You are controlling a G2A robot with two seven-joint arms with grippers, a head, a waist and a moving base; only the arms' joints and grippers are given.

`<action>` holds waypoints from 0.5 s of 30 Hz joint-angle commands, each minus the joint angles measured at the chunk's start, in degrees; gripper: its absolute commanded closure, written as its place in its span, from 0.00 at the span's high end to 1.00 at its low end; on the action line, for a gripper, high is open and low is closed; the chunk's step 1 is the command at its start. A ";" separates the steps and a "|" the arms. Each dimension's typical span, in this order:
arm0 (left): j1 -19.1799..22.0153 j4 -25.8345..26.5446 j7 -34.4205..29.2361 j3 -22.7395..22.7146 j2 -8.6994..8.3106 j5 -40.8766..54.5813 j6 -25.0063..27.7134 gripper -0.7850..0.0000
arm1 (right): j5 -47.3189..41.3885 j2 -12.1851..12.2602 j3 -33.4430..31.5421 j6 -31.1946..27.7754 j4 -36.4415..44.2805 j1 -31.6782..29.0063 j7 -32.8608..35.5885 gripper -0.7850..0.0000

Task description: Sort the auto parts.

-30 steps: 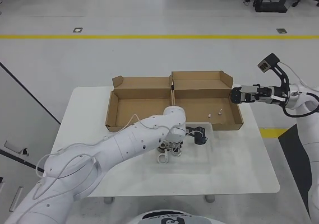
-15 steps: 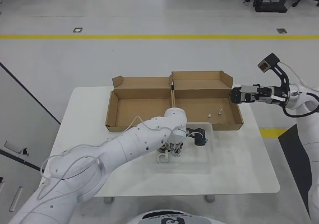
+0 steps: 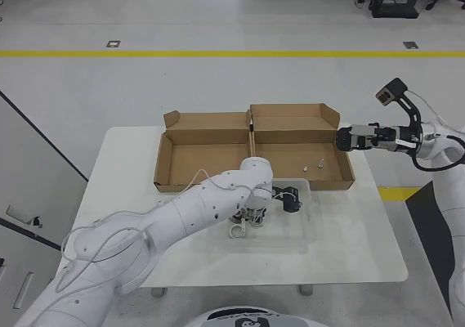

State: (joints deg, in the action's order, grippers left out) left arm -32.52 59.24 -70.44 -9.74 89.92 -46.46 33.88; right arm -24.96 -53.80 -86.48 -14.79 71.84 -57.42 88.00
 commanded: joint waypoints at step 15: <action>1.88 0.61 -0.10 0.00 -0.83 2.69 -0.10 0.00 | -0.02 0.00 0.00 0.00 0.00 0.00 0.00 1.00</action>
State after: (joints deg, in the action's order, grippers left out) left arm -31.03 59.52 -70.44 -9.73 89.35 -44.21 33.88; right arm -24.96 -53.80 -86.48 -14.79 71.84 -57.42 88.00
